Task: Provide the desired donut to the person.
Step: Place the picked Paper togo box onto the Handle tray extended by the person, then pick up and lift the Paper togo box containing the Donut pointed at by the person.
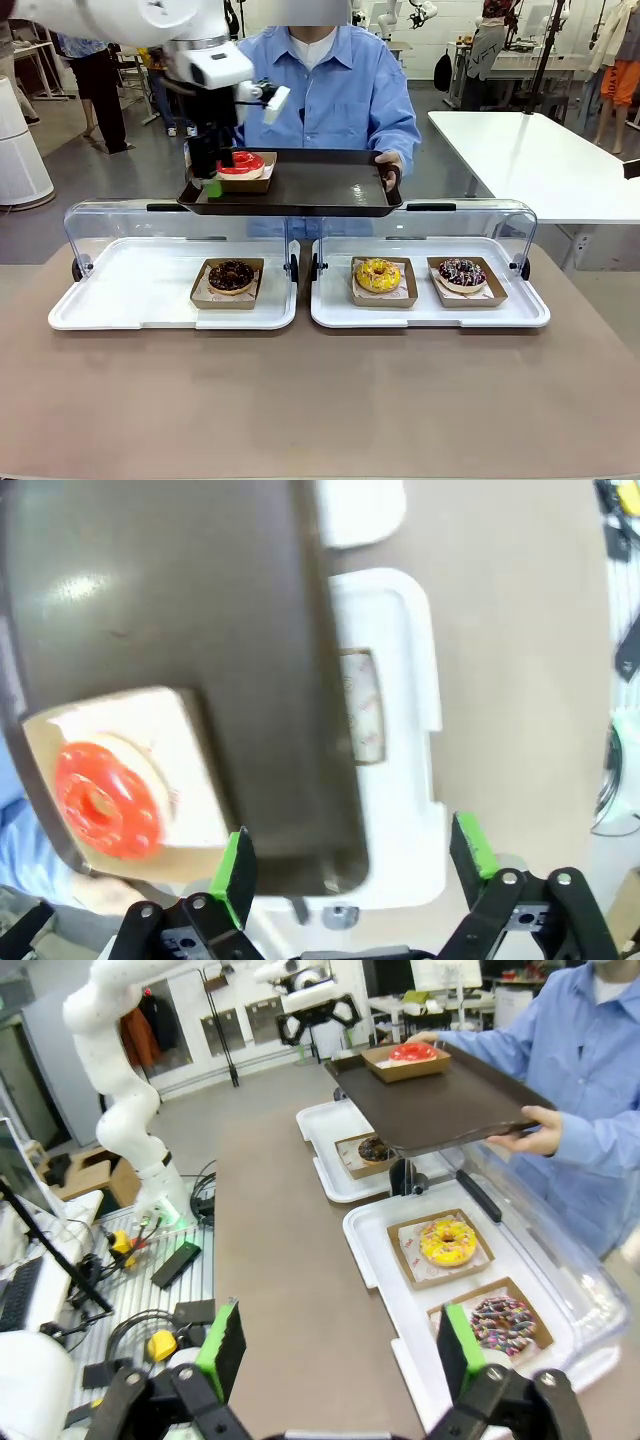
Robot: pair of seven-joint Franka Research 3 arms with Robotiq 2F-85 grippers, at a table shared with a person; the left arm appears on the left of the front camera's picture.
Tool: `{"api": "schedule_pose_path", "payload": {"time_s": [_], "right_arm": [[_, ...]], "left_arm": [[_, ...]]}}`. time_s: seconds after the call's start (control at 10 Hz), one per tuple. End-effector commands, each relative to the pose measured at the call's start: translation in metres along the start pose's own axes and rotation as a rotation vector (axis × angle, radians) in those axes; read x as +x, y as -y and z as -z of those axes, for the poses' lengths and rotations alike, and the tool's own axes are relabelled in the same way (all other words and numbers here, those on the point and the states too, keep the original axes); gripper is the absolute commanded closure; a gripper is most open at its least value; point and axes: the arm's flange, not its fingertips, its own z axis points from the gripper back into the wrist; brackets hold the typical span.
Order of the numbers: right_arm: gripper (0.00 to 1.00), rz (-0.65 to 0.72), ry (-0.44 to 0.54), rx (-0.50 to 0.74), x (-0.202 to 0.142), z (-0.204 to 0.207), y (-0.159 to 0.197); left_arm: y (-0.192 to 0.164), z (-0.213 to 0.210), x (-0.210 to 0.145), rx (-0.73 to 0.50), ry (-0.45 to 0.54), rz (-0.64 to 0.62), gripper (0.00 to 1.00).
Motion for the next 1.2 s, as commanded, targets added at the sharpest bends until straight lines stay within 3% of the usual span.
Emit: {"api": "schedule_pose_path", "payload": {"time_s": [0.0, 0.2, 0.5, 0.6, 1.1], "right_arm": [[0.00, -0.003, 0.008, 0.004, 0.000, 0.000, 0.000], [0.00, -0.003, 0.008, 0.004, 0.000, 0.000, 0.000], [0.00, -0.003, 0.008, 0.004, 0.000, 0.000, 0.000], [0.00, -0.003, 0.008, 0.004, 0.000, 0.000, 0.000], [0.00, -0.003, 0.008, 0.004, 0.000, 0.000, 0.000]], "left_arm": [[0.067, 0.004, -0.057, 0.044, 0.049, 0.028, 0.00], [0.106, 0.005, -0.099, 0.065, 0.101, 0.013, 0.00], [0.126, 0.015, -0.141, 0.051, 0.114, -0.048, 0.00], [0.124, 0.013, -0.144, 0.036, 0.068, -0.074, 0.00], [0.126, 0.010, -0.140, 0.039, 0.095, -0.043, 0.00]]}}
